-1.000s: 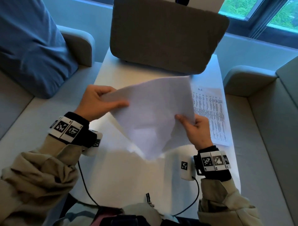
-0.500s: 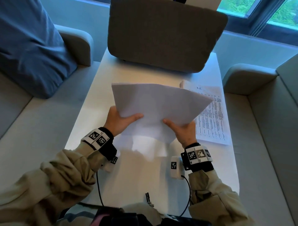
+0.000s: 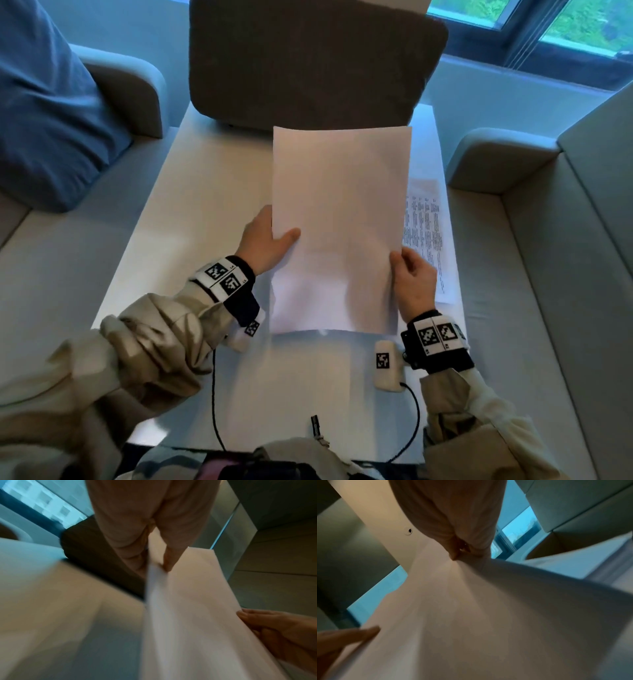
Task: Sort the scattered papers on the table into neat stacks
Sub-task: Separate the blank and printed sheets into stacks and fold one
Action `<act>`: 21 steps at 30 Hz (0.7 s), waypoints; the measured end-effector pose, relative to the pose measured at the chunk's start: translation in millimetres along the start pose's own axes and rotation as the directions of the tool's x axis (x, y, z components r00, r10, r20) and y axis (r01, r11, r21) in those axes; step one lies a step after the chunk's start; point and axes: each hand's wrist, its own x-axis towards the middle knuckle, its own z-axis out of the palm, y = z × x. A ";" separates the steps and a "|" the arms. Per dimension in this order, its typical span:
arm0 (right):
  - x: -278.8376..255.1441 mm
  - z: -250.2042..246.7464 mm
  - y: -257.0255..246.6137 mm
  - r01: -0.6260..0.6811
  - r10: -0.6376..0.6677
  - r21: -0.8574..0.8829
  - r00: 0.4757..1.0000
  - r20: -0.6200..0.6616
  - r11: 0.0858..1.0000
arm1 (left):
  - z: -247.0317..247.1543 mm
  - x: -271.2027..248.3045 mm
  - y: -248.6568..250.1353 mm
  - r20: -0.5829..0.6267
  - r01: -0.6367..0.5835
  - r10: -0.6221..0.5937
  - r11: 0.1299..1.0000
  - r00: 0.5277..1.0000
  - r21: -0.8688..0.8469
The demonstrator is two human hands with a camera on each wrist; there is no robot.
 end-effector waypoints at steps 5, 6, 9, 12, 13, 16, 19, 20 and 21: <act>64.5 -59.1 23.7 -0.060 0.047 -0.122 0.993 -0.105 0.991 | 55.5 27.8 34.5 0.215 0.019 -0.063 0.979 0.975 0.201; 78.5 -68.9 32.8 -0.076 0.058 -0.150 0.991 -0.117 0.986 | 65.9 32.3 44.1 0.225 0.028 -0.077 0.977 0.971 0.213; 112.6 -89.6 50.1 -0.164 0.141 -0.178 0.981 -0.132 0.970 | 93.4 46.9 68.2 0.209 0.047 -0.092 0.976 0.974 0.212; 140.9 -102.6 64.0 -0.235 0.209 -0.166 0.965 -0.161 0.958 | 118.3 63.4 77.1 0.149 0.093 -0.121 0.979 0.981 0.180; 148.6 -106.1 67.3 -0.260 0.232 -0.167 0.958 -0.170 0.951 | 125.1 68.7 77.7 0.135 0.093 -0.116 0.982 0.984 0.164; 167.6 -114.8 82.8 -0.311 0.281 -0.178 0.944 -0.176 0.934 | 142.2 79.0 74.6 0.100 0.162 -0.175 0.978 0.979 0.132; 177.5 -117.7 88.4 -0.337 0.309 -0.204 0.938 -0.158 0.919 | 154.9 84.1 68.2 0.080 0.195 -0.205 0.975 0.976 0.110; 179.9 -117.3 89.3 -0.342 0.315 -0.207 0.937 -0.153 0.916 | 157.7 85.3 66.7 0.071 0.206 -0.214 0.973 0.974 0.099; 180.5 -116.5 87.6 -0.349 0.323 -0.213 0.935 -0.146 0.913 | 160.0 86.4 65.1 0.057 0.216 -0.222 0.972 0.973 0.087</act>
